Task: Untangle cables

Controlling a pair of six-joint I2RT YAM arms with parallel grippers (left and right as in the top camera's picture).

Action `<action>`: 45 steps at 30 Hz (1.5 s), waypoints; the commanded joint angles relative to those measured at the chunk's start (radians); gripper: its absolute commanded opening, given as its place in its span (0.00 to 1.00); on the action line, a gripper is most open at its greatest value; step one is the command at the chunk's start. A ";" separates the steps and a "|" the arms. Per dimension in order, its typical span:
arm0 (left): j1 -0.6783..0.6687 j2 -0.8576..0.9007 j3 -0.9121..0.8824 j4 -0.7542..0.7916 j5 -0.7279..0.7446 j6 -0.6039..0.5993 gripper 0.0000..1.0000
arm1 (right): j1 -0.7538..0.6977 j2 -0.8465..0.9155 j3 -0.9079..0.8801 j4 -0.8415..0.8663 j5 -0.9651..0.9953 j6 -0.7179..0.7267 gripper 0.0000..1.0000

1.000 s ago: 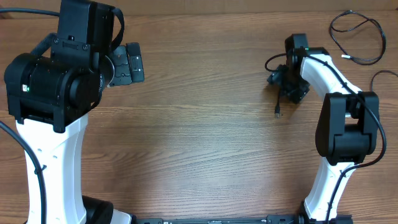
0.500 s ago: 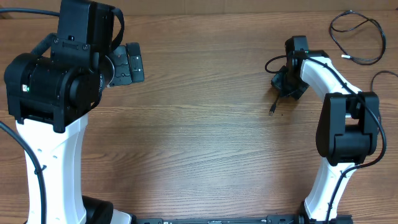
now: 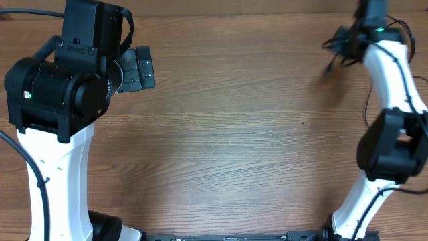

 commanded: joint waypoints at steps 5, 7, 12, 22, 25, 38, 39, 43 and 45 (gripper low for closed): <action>0.000 -0.011 0.013 -0.002 -0.006 0.018 1.00 | -0.152 -0.019 0.020 0.169 0.070 -0.260 0.04; 0.000 -0.011 0.013 -0.002 -0.006 0.019 1.00 | -0.202 -0.014 0.020 0.224 0.054 -0.260 0.04; 0.000 -0.011 0.013 -0.002 -0.008 0.020 1.00 | -0.365 0.011 0.020 0.336 -0.056 -0.259 0.04; 0.000 -0.011 0.013 -0.002 -0.007 0.015 1.00 | -0.612 0.123 0.020 0.333 -0.200 -0.238 0.04; 0.000 -0.011 0.013 -0.002 -0.006 0.015 1.00 | -0.643 0.182 0.020 0.301 -0.252 -0.202 0.04; 0.000 -0.011 0.013 0.026 -0.008 0.019 1.00 | -0.611 0.164 0.019 0.214 -0.363 -0.208 1.00; 0.000 -0.011 0.013 0.040 -0.008 0.027 1.00 | -0.605 0.141 0.020 0.212 -0.398 -0.208 1.00; 0.000 -0.012 0.013 0.119 -0.008 0.080 1.00 | -0.565 -0.004 0.021 0.206 -0.498 -0.206 1.00; 0.000 -0.012 0.013 0.161 -0.008 0.099 1.00 | -0.536 -0.083 0.021 0.193 -0.503 -0.206 1.00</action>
